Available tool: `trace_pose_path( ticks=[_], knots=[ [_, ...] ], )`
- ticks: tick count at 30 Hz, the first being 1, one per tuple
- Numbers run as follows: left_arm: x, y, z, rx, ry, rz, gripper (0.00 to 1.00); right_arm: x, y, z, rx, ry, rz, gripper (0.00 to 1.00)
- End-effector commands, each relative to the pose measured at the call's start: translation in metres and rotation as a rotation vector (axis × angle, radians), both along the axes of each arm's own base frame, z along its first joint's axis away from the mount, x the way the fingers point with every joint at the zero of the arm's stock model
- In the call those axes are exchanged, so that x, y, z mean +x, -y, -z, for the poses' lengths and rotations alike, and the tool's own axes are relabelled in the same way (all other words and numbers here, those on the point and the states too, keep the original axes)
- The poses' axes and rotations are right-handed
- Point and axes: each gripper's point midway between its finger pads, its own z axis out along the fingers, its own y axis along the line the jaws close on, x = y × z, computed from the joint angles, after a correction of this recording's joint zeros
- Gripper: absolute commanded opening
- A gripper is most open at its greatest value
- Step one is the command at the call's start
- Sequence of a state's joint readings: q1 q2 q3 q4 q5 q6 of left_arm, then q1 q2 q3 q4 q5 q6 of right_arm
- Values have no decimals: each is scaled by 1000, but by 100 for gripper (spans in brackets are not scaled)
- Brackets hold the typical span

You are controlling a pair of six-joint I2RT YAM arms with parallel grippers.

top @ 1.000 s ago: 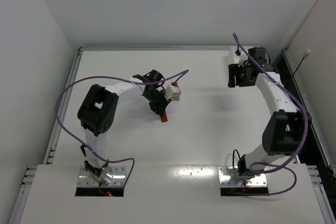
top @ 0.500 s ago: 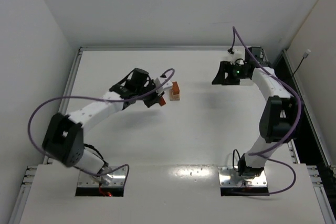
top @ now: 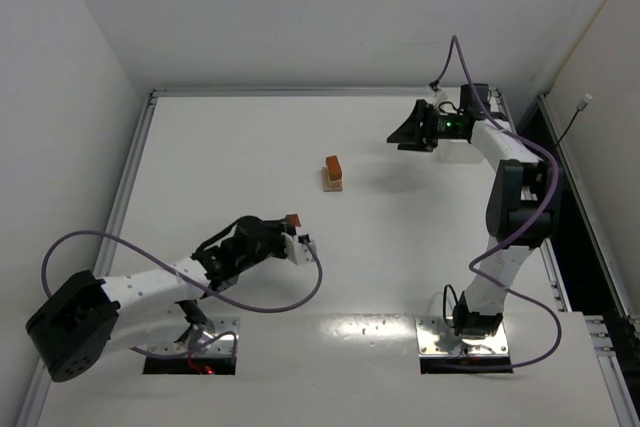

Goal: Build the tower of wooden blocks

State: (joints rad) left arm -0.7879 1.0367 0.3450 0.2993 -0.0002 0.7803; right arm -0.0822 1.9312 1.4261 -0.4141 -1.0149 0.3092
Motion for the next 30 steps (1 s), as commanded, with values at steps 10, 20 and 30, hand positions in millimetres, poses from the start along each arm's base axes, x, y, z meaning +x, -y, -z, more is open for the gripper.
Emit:
trace_pose_path(
  ticks=[10,20,30],
  knots=[
    [-1,-8,-23,82,553,113,0,-19,-9,-37,110,82,-83,68],
    [-28,17,-24,35,627,267,0,-51,-81,-80,350,154,-431,67],
    [-38,35,-67,-93,794,307,0,-84,-108,-93,403,207,-642,60]
  ],
)
